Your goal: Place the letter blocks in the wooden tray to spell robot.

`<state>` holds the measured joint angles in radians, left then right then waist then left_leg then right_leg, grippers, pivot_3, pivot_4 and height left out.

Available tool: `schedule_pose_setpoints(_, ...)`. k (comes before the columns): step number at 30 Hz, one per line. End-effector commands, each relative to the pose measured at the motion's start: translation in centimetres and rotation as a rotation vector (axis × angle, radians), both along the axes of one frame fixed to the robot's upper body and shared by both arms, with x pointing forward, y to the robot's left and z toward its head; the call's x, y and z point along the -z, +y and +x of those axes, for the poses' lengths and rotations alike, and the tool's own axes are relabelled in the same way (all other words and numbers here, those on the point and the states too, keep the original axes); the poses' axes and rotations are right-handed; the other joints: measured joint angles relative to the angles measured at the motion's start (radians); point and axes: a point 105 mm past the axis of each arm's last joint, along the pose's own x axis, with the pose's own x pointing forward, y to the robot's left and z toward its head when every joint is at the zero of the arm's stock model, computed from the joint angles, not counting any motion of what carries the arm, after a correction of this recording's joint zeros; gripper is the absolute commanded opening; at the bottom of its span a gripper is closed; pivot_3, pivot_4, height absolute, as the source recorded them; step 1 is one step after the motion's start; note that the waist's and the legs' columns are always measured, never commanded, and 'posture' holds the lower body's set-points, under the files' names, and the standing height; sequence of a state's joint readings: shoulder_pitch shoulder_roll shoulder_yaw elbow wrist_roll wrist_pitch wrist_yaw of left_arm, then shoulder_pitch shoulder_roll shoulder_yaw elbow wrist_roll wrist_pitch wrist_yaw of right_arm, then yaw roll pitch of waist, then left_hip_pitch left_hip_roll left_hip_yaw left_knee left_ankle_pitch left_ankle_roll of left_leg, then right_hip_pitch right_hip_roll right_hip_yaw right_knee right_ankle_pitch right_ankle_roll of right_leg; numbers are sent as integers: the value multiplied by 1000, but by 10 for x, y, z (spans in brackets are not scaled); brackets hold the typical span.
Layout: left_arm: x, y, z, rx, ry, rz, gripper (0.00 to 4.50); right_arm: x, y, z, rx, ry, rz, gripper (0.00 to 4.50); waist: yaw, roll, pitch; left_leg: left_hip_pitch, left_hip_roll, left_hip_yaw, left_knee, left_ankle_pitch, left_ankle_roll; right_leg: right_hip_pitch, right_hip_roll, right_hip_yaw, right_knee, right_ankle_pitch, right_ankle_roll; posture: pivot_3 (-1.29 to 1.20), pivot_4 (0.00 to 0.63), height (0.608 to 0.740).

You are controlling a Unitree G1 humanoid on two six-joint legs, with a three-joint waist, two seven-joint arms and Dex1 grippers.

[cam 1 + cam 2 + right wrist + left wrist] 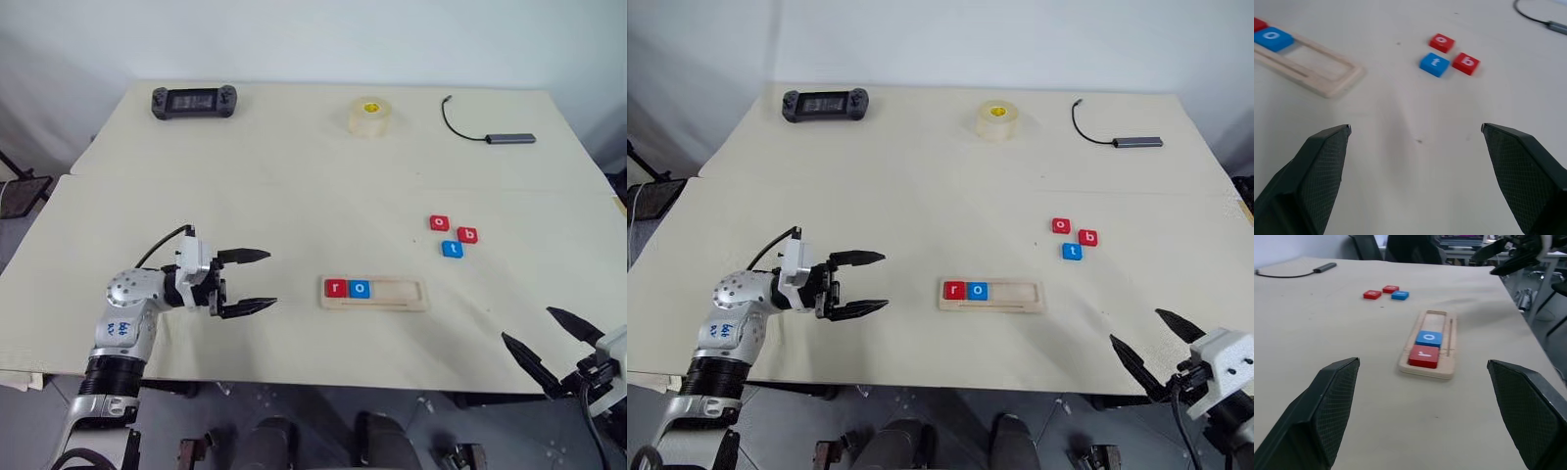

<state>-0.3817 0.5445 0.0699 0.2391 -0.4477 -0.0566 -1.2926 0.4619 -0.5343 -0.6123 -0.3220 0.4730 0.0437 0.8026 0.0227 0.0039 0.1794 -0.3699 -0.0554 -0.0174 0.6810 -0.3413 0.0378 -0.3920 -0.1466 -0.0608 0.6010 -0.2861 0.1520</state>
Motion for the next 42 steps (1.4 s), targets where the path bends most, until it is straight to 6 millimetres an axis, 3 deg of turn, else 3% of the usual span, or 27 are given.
schedule_pose_setpoints(1, -19, 7, 2, -81, -100, -43, 4432, -19, 5, 25, -4, -32, -16, 4500, -8, 0, 0, 0, 0, 1, 0, 0, 0, 0, 0, 1, 0, 0, 0, 0, 150, 740)
schedule_pose_setpoints(12, -11, 23, -5, -241, -95, -48, 4432, -40, 28, 113, 81, 259, 48, 4500, -8, 1, 0, -1, 1, 0, 0, 1, -1, -2, -1, 1, 0, -1, -2, 0, 150, 740)
schedule_pose_setpoints(18, -13, 28, -9, -301, -86, -83, 4432, -49, 29, 150, 184, 333, 24, 4500, 0, 1, 0, -3, 1, -1, 1, 1, -1, -3, -1, -1, 0, -1, -2, 0, 150, 740)
schedule_pose_setpoints(42, -15, 22, -14, -290, -72, -78, 4432, -61, 57, 171, 143, 384, 76, 4500, -6, 1, 0, -6, 0, -1, 0, 0, 0, -5, 0, -3, 1, -1, -1, 0, 150, 740)
